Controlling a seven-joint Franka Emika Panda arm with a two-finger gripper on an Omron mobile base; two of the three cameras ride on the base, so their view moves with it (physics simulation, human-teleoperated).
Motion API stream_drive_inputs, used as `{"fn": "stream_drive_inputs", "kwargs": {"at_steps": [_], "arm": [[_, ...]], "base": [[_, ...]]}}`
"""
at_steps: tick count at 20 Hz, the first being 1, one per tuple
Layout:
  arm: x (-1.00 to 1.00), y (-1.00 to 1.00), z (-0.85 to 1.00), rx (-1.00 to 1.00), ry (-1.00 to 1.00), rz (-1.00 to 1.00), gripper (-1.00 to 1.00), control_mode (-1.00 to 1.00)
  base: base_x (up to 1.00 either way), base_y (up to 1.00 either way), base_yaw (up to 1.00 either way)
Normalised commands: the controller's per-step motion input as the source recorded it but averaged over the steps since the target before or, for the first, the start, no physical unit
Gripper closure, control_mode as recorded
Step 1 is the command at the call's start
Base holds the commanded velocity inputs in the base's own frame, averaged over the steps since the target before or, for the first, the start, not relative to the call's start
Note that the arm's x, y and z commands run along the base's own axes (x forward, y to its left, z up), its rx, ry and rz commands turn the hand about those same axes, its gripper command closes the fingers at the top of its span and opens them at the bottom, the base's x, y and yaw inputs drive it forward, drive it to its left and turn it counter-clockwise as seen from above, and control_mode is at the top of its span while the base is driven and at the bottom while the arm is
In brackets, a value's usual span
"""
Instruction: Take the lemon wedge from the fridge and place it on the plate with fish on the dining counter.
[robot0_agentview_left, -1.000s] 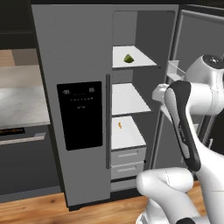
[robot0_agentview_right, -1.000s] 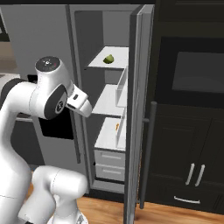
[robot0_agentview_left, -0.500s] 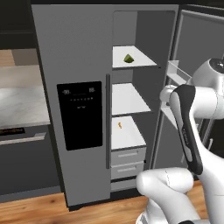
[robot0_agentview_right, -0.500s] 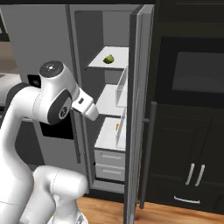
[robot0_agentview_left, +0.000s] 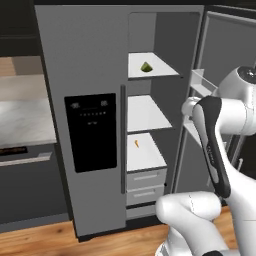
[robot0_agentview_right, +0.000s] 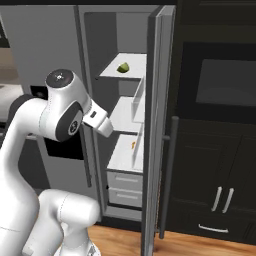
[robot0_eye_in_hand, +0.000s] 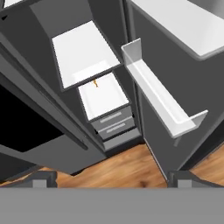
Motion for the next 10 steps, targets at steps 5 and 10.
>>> {"fn": "stream_drive_inputs", "kwargs": {"at_steps": [5, 10], "arm": [[0.00, 0.00, 0.00, 0.00, 0.00, 0.00, -1.00, 1.00], [0.00, 0.00, 0.00, 0.00, 0.00, 0.00, -1.00, 1.00]], "base": [[0.38, 0.01, -0.08], [0.70, 0.03, -0.08]]}}
